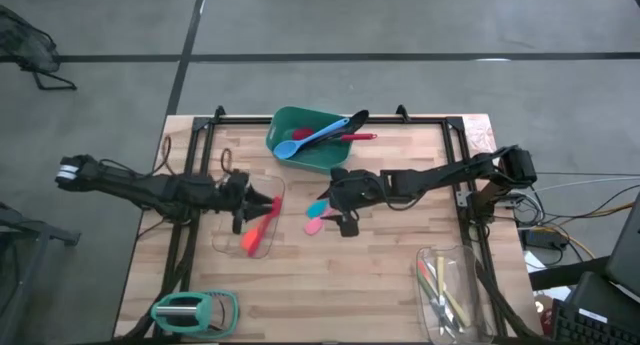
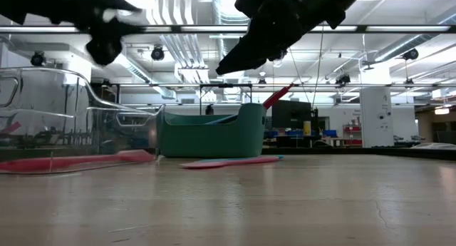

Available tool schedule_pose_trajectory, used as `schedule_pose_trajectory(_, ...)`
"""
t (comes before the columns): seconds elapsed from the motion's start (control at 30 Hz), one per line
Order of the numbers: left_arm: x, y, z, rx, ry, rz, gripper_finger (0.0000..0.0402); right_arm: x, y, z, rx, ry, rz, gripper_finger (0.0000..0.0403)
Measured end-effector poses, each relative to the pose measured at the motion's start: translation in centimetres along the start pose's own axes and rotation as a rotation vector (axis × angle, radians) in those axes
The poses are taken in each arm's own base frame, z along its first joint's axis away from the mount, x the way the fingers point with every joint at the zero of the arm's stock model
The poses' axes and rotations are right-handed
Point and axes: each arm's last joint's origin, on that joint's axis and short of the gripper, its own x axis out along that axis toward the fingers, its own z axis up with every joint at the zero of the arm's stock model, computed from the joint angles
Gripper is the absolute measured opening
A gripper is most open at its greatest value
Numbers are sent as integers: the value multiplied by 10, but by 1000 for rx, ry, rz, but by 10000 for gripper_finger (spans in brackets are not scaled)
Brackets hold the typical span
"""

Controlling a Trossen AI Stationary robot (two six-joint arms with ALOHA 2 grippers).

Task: Pick & Place Kitchen Items
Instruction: Put the pink spatula into the left transparent bin

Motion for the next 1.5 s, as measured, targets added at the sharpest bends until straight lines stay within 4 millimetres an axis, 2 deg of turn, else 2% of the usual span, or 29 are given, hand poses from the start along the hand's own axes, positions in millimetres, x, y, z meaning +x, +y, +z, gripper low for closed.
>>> schedule_pose_trajectory(0.17, 3, -5, 8, 170, -235, -103, 152, 5, 5, -4, -10, 21, 64, 274)
schedule_pose_trajectory(0.3, 6, -7, 10, 299, -437, -137, 152, 21, 6, -3, -7, 45, 134, 281)
schedule_pose_trajectory(0.43, 11, -9, 13, 357, -516, -150, 152, 40, 8, -6, -4, 71, 199, 289)
schedule_pose_trajectory(0.57, 19, -10, 11, 374, -478, -165, 152, 53, 7, -8, -1, 130, 222, 298)
schedule_pose_trajectory(0.73, 20, -15, 15, 384, -479, -212, 152, 75, 7, -22, -15, 232, 240, 301)
schedule_pose_trajectory(1.03, 18, -16, 14, 397, -455, -283, 152, 117, 7, -34, -49, 380, 273, 268)
schedule_pose_trajectory(1.2, 19, -16, 13, 400, -447, -282, 152, 124, 4, -35, -70, 403, 275, 253)
schedule_pose_trajectory(1.5, 20, -15, 12, 399, -436, -278, 152, 120, 0, -35, -158, 442, 197, 237)
